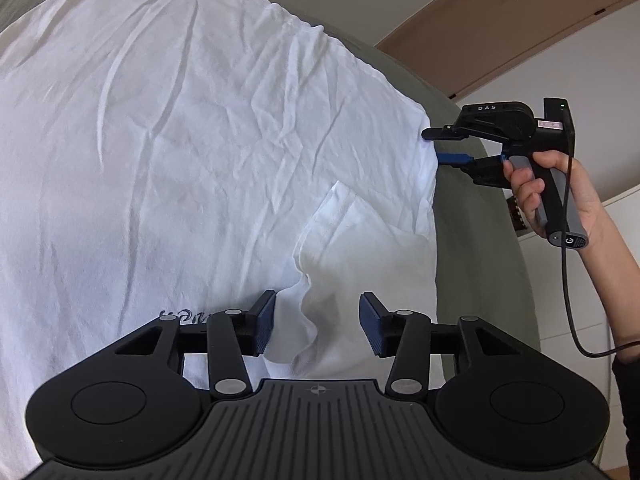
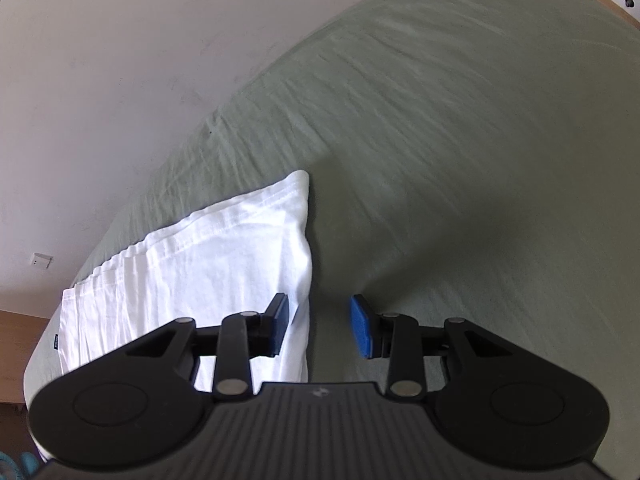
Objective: Fold clothes
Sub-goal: 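Grasp the shirt hem with the left tool while the right tool grasps the shoulder edge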
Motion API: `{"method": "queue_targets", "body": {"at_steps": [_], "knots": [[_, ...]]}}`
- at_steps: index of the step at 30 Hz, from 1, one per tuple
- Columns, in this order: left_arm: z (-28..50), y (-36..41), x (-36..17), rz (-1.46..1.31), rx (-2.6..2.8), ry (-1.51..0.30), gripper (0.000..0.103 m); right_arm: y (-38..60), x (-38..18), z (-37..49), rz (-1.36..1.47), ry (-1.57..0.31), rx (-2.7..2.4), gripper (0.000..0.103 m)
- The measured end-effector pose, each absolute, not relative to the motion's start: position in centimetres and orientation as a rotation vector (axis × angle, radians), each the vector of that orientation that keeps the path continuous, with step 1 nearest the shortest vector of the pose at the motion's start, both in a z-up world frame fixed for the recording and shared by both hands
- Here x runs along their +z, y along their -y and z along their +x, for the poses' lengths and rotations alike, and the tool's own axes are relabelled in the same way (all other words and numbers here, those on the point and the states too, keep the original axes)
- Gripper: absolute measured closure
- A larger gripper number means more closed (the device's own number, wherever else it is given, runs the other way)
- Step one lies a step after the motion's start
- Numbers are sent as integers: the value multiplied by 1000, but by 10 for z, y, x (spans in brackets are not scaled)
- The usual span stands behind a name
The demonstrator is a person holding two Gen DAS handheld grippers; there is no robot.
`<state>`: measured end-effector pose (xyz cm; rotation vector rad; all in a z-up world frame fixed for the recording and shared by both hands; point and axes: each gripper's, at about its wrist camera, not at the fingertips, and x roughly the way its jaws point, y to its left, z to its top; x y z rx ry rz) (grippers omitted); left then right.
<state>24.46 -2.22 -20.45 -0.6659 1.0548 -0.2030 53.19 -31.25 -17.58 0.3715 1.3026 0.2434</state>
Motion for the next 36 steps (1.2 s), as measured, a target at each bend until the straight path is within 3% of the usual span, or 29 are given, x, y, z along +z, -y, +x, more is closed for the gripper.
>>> {"method": "queue_targets", "body": {"at_steps": [7,9,13,14,16,17,36], "knots": [[253,40,-198,-524,-216,-1043,64,311,-181,533,385,-1293,256,66],[256,47,-196,-471,-229,-1053,86,309,-181,532,376,-1294,260,66],[255,49,-198,-446,-228,-1080,94,304,-180,532,351,-1299,261,68],[254,49,-198,-447,-228,-1081,97,303,-179,532,345,-1297,259,79],[253,48,-195,-442,-226,-1081,98,298,-179,536,332,-1301,267,97],[252,48,-192,-434,-225,-1075,98,295,-178,538,333,-1302,271,99],[204,4,-126,-369,-152,-960,98,203,-72,499,121,-1171,358,100]]}}
